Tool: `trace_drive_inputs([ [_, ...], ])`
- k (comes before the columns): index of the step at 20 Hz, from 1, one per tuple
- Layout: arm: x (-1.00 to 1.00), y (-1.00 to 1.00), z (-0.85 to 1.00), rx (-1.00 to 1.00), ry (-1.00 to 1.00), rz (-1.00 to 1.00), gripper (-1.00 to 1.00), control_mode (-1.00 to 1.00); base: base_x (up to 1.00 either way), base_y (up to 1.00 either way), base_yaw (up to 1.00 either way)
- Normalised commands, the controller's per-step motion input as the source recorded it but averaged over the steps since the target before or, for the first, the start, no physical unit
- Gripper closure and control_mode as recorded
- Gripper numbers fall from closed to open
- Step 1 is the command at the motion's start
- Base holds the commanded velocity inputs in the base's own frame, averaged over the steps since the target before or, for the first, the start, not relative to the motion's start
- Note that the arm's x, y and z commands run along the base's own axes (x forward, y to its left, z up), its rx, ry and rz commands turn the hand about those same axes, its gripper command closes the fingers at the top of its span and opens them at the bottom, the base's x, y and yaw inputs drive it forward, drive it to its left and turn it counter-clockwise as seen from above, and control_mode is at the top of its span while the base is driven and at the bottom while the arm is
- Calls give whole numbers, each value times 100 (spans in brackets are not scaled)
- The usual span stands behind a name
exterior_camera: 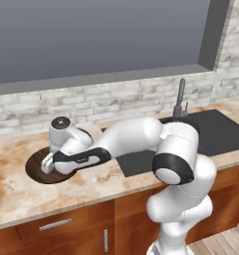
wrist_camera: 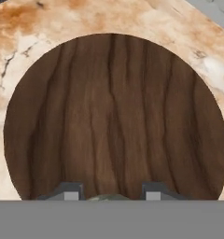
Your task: Pick the apples from the cabinet and place them in one bowl. Pick the garlic from the sink and place it in the other bowl.
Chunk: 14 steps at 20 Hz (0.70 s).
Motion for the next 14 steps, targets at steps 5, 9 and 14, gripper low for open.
trace_drive_inputs([
  [5,20,0,-21,-4,-2,0,100,-100,0,0,0],
  [9,9,0,-15,0,0,0,-100,-100,0,0,0],
  [14,10,1,-7,0,0,0,-100,-100,0,0,0],
])
